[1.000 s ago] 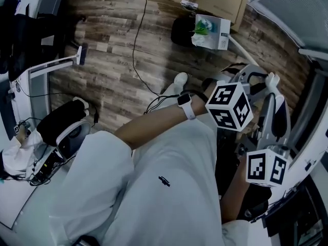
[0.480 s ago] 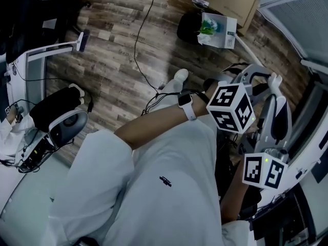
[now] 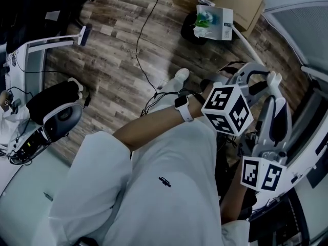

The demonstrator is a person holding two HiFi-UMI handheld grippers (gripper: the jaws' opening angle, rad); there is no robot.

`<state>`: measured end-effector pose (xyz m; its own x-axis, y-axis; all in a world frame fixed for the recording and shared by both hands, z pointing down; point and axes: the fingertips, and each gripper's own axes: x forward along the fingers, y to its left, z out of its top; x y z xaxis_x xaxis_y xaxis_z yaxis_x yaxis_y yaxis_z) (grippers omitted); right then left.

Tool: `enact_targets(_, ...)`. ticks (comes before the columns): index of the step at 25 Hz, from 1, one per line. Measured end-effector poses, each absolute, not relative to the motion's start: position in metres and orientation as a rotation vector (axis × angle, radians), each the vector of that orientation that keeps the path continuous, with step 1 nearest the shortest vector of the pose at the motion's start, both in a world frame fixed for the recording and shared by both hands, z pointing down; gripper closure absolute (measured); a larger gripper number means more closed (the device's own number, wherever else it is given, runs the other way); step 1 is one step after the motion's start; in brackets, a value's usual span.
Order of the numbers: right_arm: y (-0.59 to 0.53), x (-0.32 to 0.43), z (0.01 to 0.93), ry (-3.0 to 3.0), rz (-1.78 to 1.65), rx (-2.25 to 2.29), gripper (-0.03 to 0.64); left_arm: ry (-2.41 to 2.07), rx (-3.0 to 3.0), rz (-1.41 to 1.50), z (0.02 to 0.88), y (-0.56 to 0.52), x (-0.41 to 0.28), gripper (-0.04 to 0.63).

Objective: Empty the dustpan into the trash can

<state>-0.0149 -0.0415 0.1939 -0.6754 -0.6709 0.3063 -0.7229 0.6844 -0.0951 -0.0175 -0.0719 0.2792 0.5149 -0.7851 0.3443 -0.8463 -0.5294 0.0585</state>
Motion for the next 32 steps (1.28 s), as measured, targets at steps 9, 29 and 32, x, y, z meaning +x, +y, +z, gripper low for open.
enact_targets(9, -0.030, -0.053, 0.188, -2.713, 0.111, 0.900, 0.474, -1.605, 2.432, 0.290, 0.271, -0.068, -0.060, 0.491)
enact_targets(29, 0.001, -0.078, 0.186, -2.752, -0.229, 0.541, 0.476, -1.768, 2.339, 0.157, 0.262, -0.049, -0.091, 0.482)
enact_targets(32, 0.003, -0.081, 0.182, -2.759, -0.261, 0.526, 0.476, -1.782, 2.328, 0.156, 0.260, -0.047, -0.092, 0.480)
